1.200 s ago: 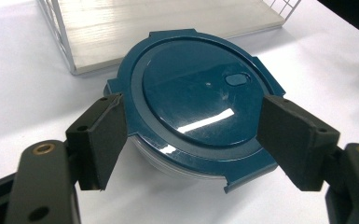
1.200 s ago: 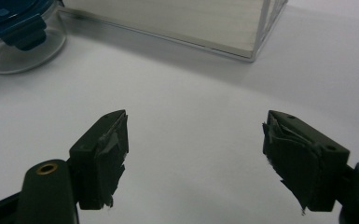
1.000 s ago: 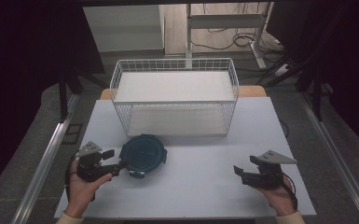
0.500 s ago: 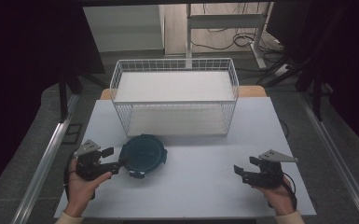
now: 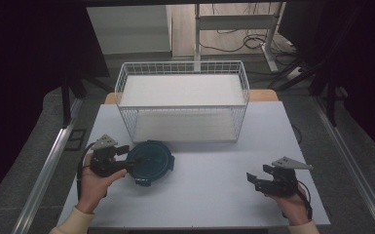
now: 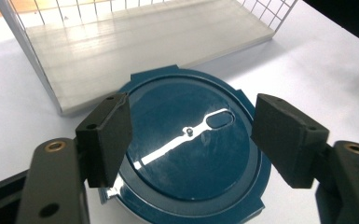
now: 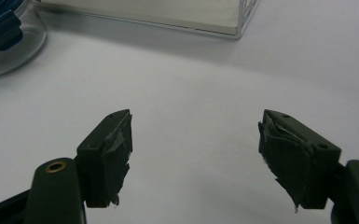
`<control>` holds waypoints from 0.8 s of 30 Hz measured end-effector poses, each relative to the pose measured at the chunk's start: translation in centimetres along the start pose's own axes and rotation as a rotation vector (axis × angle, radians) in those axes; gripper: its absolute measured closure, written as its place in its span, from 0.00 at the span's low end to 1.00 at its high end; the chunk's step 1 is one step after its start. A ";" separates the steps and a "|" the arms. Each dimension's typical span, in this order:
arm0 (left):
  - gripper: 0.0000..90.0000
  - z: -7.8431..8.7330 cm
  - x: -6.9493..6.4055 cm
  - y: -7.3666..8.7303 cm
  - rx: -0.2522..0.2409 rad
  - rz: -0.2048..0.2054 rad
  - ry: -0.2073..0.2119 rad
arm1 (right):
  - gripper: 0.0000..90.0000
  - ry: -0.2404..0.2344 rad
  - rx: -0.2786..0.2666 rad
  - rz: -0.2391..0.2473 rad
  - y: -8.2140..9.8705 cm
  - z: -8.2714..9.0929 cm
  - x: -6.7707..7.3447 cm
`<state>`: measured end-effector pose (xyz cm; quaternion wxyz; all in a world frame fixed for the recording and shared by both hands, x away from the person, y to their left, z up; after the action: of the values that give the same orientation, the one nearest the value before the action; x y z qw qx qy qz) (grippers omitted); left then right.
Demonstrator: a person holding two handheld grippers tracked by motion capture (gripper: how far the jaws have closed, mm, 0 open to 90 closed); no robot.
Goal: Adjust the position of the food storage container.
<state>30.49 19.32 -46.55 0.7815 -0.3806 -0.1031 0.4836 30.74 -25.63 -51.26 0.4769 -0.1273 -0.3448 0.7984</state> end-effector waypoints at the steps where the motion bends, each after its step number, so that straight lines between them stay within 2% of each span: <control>1: 0.33 0.1 0.1 -0.3 -0.001 -0.007 -0.003 | 0.28 0.000 0.001 0.001 0.0 -0.1 0.0; 5: 0.37 0.3 0.4 -1.1 -0.002 -0.017 -0.012 | 0.28 -0.003 0.011 0.002 0.0 -0.3 0.0; 6: 0.40 0.3 0.6 -1.6 0.004 -0.042 -0.020 | 0.28 -0.005 0.018 0.004 0.1 -0.5 0.0; 8: 0.42 0.2 0.8 -2.1 0.006 -0.052 -0.026 | 0.28 -0.006 0.019 0.002 0.1 -0.6 -0.1; 17: 0.47 -0.5 2.2 -3.9 0.032 -0.030 -0.033 | 0.28 -0.005 0.014 0.004 0.2 -0.3 -0.1; 21: 0.56 -1.0 3.0 -4.3 0.058 -0.016 -0.021 | 0.28 0.001 0.017 0.009 0.2 -0.3 -0.1; 24: 0.64 -1.3 3.3 -4.5 0.078 -0.021 -0.032 | 0.28 0.004 0.018 0.013 0.2 -0.3 -0.2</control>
<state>35.94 20.38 -44.96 0.7991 -0.3408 -0.1009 0.4849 30.87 -25.75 -51.62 0.4737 -0.1266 -0.3360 0.8042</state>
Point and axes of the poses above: each handheld gripper's, and its own axes: z roughly backward along the jaws, y roughly out of its underside, x roughly to its left, the point moved 5 cm from there along -z, roughly forward along the jaws, and after that the axes turned 9 degrees about x, right-handed, at the moved point
